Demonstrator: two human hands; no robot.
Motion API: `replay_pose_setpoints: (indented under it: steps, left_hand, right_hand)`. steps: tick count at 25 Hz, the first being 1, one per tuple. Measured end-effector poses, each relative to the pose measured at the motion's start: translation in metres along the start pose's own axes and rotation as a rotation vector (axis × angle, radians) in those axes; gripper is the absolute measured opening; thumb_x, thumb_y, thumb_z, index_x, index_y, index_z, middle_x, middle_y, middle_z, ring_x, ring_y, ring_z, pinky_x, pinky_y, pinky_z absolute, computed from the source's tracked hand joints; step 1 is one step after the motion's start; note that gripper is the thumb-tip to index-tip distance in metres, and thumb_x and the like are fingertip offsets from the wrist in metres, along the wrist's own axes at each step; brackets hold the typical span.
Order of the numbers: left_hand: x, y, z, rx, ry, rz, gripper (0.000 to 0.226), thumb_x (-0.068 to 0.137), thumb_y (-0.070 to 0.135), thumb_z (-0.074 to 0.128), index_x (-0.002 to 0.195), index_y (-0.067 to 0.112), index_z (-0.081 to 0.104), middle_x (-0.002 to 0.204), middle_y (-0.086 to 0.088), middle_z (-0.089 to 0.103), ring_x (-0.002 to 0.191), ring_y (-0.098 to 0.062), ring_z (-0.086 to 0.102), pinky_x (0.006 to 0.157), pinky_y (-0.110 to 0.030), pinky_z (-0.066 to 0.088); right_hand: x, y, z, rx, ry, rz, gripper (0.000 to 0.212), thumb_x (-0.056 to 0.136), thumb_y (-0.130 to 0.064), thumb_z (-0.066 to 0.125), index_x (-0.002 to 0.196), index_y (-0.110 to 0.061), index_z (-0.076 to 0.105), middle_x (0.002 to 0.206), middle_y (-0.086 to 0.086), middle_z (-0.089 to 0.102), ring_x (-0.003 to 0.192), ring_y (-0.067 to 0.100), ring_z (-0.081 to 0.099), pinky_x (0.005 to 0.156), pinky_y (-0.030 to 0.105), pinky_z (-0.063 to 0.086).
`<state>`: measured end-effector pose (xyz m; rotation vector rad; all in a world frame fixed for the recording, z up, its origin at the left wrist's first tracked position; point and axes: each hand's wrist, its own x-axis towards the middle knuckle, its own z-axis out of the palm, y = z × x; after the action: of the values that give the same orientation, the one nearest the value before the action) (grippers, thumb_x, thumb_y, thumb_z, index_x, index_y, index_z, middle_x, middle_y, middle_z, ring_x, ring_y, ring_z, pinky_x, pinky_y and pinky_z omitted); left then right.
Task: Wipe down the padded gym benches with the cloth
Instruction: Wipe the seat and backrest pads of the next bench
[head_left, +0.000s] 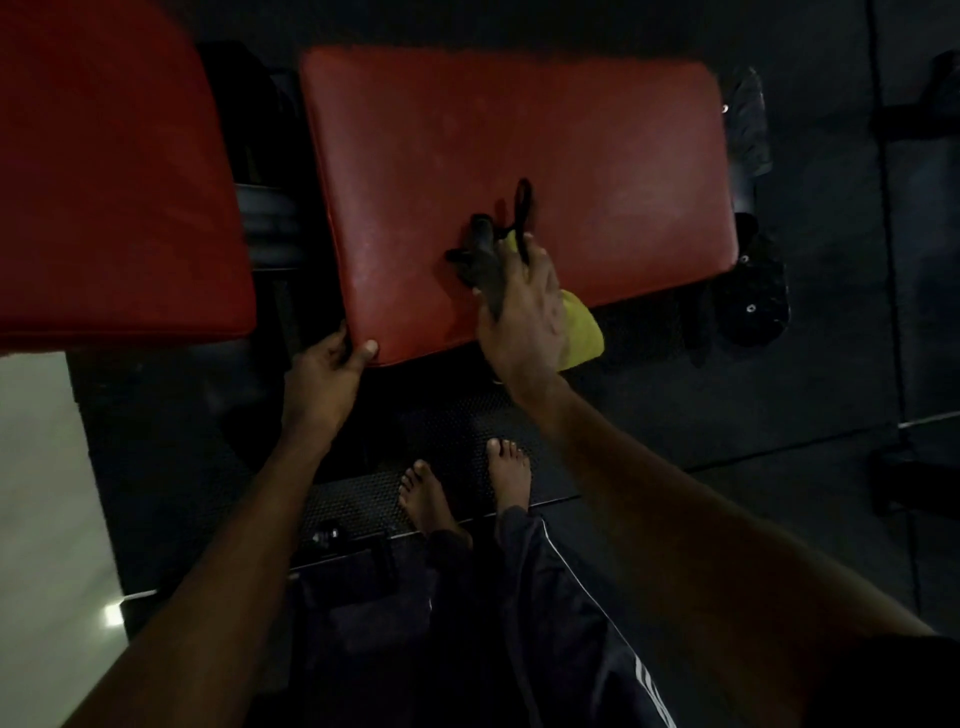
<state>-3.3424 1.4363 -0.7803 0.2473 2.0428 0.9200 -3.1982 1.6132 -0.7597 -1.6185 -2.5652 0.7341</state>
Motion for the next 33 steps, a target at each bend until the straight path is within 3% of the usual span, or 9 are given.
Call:
replay_pose_setpoints:
  steps: [6,9,12,16,19,23,27,30,33]
  left_hand:
    - [0.011,0.012,-0.011,-0.165,-0.039,-0.137,0.031,0.103,0.018,0.054,0.132,0.011,0.061,0.106,0.002,0.068,0.089,-0.004,0.063,0.086,-0.027,0.051]
    - [0.017,0.014,-0.022,-0.058,-0.094,-0.092,0.026,0.096,0.024,0.065,0.123,0.025,0.066,0.093,0.015,0.070,0.087,-0.005,0.067,0.086,-0.026,0.050]
    - [0.029,0.000,-0.034,-0.016,-0.120,-0.090,0.018,0.081,0.039,0.078,0.097,0.040,0.073,0.096,0.009,0.075,0.098,-0.016,0.070,0.098,-0.036,0.052]
    - [0.029,0.007,-0.038,-0.010,-0.115,-0.048,0.008,0.085,0.039,0.066,0.087,0.040,0.074,0.098,0.009,0.074,0.107,-0.019,0.068,0.104,-0.037,0.049]
    - [0.031,0.016,-0.040,-0.009,-0.134,-0.107,0.031,0.102,0.034,0.050,0.087,0.034,0.077,0.098,0.005,0.071,0.104,-0.017,0.065,0.095,-0.029,0.046]
    - [0.028,0.030,-0.044,-0.147,-0.172,-0.208,0.055,0.108,0.044,0.026,0.085,0.021,0.071,0.090,0.002,0.067,0.079,-0.009,0.061,0.057,-0.012,0.047]
    - [0.029,0.032,-0.047,-0.162,-0.108,-0.187,0.057,0.108,0.049,0.020,0.084,0.021,0.064,0.087,0.001,0.063,0.077,-0.009,0.057,0.066,-0.021,0.044]
    - [0.028,0.027,-0.048,-0.173,-0.048,-0.176,0.052,0.108,0.048,0.023,0.088,0.023,0.064,0.090,0.003,0.062,0.076,-0.005,0.055,0.061,-0.016,0.045]
    - [0.024,0.028,-0.042,-0.143,-0.096,-0.127,0.058,0.109,0.045,0.019,0.116,0.012,0.067,0.107,-0.001,0.065,0.081,0.000,0.054,0.064,-0.010,0.042]
  right_hand:
    - [-0.028,0.005,0.007,-0.019,-0.067,-0.252,0.061,0.096,-0.019,0.057,0.154,-0.017,0.038,0.162,0.010,0.030,0.147,0.036,0.029,0.112,0.053,0.040]
    - [-0.034,0.031,0.001,0.015,0.059,0.004,0.066,0.095,-0.025,0.063,0.154,-0.019,0.035,0.155,0.017,0.031,0.132,0.040,0.037,0.101,0.052,0.046]
    - [-0.047,-0.002,0.022,0.251,0.162,0.306,0.064,0.094,-0.015,0.065,0.152,-0.012,0.036,0.152,0.020,0.025,0.131,0.040,0.035,0.104,0.051,0.043]
    - [-0.068,-0.049,0.049,0.402,0.187,0.369,0.066,0.089,-0.004,0.064,0.150,-0.007,0.037,0.149,0.021,0.026,0.131,0.041,0.037,0.110,0.046,0.037]
    - [-0.087,-0.066,0.059,0.372,0.095,0.255,0.063,0.090,-0.004,0.061,0.149,-0.011,0.039,0.150,0.021,0.027,0.132,0.039,0.037,0.109,0.046,0.039]
    - [-0.107,-0.080,0.074,0.367,-0.037,0.081,0.055,0.096,-0.006,0.058,0.147,-0.015,0.040,0.153,0.015,0.022,0.134,0.035,0.036,0.106,0.043,0.047]
    - [-0.113,-0.097,0.083,0.276,-0.071,0.031,0.054,0.096,-0.009,0.061,0.145,-0.018,0.040,0.152,0.013,0.025,0.131,0.037,0.040,0.104,0.047,0.046]
    - [-0.110,-0.097,0.074,0.164,-0.131,-0.081,0.061,0.090,-0.013,0.068,0.145,-0.020,0.042,0.148,0.013,0.031,0.125,0.036,0.044,0.098,0.047,0.050]
    - [-0.086,-0.060,0.043,0.005,-0.194,-0.234,0.072,0.082,-0.009,0.071,0.147,-0.025,0.046,0.146,0.013,0.039,0.119,0.036,0.046,0.091,0.049,0.050]
